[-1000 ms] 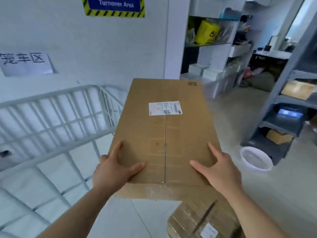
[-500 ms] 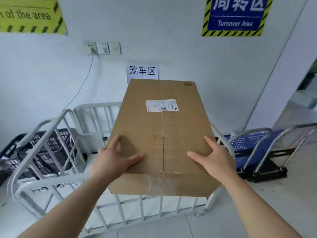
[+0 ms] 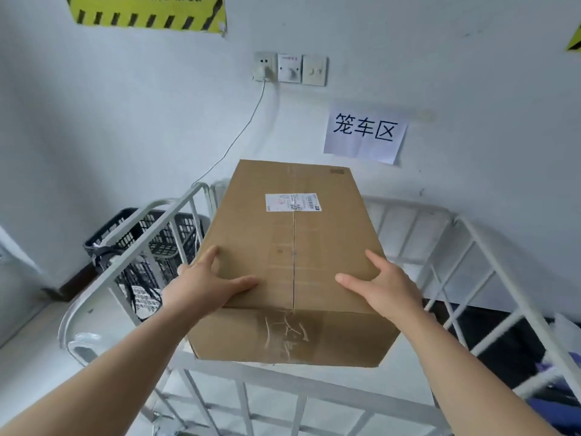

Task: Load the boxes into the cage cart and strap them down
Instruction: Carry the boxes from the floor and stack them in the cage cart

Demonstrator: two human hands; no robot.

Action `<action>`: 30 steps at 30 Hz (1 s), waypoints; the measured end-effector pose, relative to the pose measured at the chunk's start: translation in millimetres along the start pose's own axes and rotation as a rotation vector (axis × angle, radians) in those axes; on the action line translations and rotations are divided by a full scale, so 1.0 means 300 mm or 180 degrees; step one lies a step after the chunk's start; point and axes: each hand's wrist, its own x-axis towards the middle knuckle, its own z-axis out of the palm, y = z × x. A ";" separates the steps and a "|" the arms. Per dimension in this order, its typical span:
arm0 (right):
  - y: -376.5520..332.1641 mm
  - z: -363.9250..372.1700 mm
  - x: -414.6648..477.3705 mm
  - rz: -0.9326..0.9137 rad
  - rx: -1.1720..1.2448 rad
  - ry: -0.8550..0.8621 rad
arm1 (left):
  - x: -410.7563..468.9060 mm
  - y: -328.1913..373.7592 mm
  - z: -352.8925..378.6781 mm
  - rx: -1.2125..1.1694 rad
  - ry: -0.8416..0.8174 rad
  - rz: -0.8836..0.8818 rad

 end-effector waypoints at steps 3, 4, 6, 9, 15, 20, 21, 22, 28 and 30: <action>-0.020 0.087 0.150 0.0063 -0.0069 -0.0219 | 0.122 -0.027 0.039 0.0071 -0.0092 -0.0196; -0.024 0.120 0.191 0.0086 -0.0076 -0.0297 | 0.162 -0.040 0.055 0.0104 -0.0131 -0.0251; -0.034 0.194 0.273 0.0121 -0.0115 -0.0426 | 0.249 -0.069 0.085 0.0178 -0.0232 -0.0346; -0.048 0.318 0.393 0.0222 -0.0220 -0.0575 | 0.397 -0.118 0.132 0.0185 -0.0397 -0.0470; -0.058 0.605 0.579 0.0716 -0.0334 -0.0790 | 0.725 -0.261 0.247 0.0161 -0.0813 -0.0579; -0.047 0.855 0.724 0.1072 -0.0346 -0.0869 | 1.010 -0.373 0.370 0.0439 -0.1102 -0.0540; -0.036 0.904 0.752 0.1120 -0.0341 -0.0885 | 1.059 -0.395 0.402 0.0468 -0.1134 -0.0523; -0.022 0.952 0.781 0.1159 -0.0337 -0.0902 | 1.107 -0.417 0.436 0.0466 -0.1166 -0.0519; 0.096 1.238 0.938 0.1276 -0.0357 -0.0974 | 1.334 -0.556 0.668 0.0444 -0.1390 -0.0619; 0.145 1.332 0.987 0.1271 -0.0376 -0.1002 | 1.388 -0.610 0.757 0.0412 -0.1428 -0.0665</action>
